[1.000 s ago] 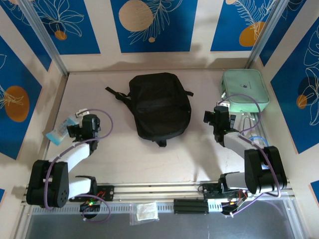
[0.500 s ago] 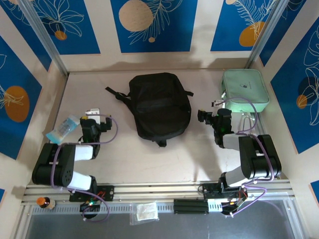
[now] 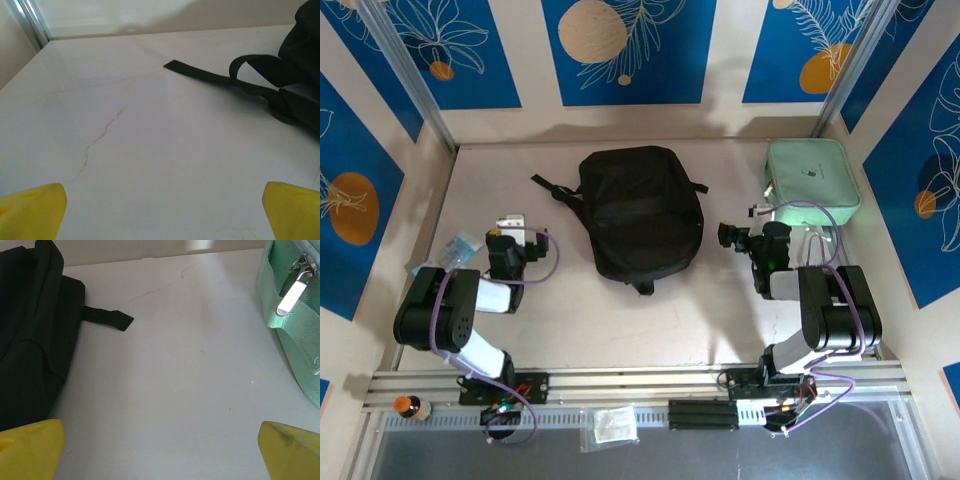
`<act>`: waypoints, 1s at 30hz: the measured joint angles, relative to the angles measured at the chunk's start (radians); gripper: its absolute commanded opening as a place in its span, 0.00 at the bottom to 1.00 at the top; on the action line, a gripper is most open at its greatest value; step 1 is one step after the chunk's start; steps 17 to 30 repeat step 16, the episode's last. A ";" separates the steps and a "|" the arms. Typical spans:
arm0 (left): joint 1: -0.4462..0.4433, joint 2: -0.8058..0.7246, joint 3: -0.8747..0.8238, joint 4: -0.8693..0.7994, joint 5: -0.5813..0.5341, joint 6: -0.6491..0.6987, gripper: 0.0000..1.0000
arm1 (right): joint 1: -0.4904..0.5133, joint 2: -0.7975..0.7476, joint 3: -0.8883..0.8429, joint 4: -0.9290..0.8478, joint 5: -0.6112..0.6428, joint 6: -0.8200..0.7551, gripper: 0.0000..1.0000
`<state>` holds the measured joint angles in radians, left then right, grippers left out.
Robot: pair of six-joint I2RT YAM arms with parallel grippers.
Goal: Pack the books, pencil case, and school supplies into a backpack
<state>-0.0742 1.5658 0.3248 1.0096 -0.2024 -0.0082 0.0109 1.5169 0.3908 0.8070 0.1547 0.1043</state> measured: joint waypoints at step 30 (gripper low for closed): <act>-0.001 0.000 0.031 -0.057 0.038 0.019 1.00 | 0.000 0.000 0.000 0.000 -0.006 0.000 0.99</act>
